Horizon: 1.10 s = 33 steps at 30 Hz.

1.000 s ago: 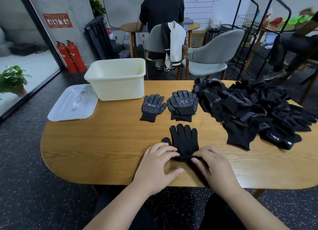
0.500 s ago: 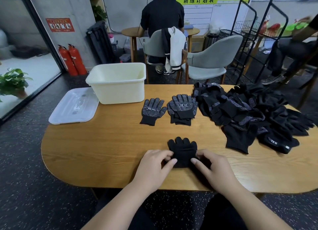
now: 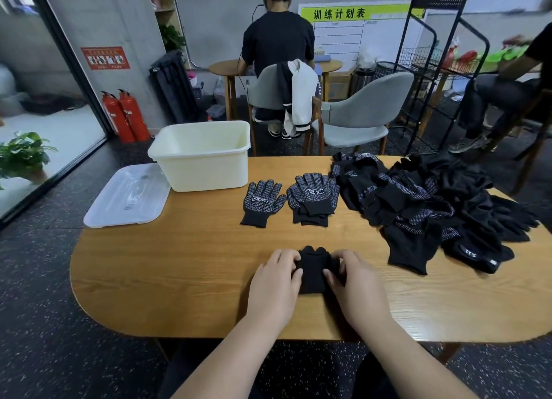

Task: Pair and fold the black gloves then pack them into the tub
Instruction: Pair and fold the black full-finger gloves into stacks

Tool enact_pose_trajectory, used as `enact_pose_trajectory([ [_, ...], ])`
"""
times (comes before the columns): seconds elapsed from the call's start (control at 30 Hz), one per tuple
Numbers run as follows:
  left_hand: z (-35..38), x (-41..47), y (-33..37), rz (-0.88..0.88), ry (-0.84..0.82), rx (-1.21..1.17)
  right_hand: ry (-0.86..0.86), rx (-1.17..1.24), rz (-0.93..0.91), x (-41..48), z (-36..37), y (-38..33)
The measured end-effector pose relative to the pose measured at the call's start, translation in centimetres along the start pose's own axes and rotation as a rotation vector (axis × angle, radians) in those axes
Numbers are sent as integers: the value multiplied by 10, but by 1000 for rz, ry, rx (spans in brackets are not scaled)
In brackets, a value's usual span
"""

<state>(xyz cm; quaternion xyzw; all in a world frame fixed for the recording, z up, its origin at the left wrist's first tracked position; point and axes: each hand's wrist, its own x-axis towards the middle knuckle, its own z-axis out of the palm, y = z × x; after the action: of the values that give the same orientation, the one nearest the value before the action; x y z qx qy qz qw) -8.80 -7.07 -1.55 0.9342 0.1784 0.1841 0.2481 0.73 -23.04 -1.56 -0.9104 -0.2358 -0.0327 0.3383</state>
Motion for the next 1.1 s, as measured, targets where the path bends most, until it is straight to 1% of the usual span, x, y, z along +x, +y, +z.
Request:
enact_pose_trajectory([
  [0.1, 7, -6, -5, 78, 15, 50, 120, -203, -154, -3, 6, 4],
  [0.17, 10, -11, -12, 94, 9, 76, 190, -241, -281, -4, 7, 6],
  [0.2, 9, -14, -14, 111, -1, 105, 165, -252, -334, -5, 8, 8],
  [0.23, 8, -17, -14, 134, -35, 139, 98, -282, -365, -7, 9, 10],
  [0.27, 5, -21, -13, 160, -91, 167, -11, -328, -375, -9, 11, 13],
  [0.33, -3, -30, -10, 212, -258, 217, -223, -401, -375, -12, 13, 18],
  [0.37, -7, -35, -8, 227, -348, 252, -296, -413, -368, -12, 14, 20],
  [0.43, -13, -40, -5, 263, -443, 358, -357, -430, -369, -10, 13, 19],
  [0.57, -16, -37, -6, 288, -503, 449, -381, -413, -360, -11, 9, 16],
  [0.67, -19, -36, -9, 299, -489, 463, -340, -280, -314, -12, 4, 15],
  [0.73, -21, -36, -14, 284, -446, 448, -290, -178, -287, -12, 0, 14],
  [0.77, -23, -36, -16, 268, -422, 435, -270, -171, -290, -13, 0, 13],
  [0.97, -36, -28, -26, 157, -296, 378, -182, -271, -368, -16, 6, 3],
  [1.03, -42, -29, -31, 139, -243, 355, -186, -302, -384, -17, 11, -9],
  [1.1, -47, -33, -38, 155, -234, 342, -202, -314, -406, -18, 21, -22],
])
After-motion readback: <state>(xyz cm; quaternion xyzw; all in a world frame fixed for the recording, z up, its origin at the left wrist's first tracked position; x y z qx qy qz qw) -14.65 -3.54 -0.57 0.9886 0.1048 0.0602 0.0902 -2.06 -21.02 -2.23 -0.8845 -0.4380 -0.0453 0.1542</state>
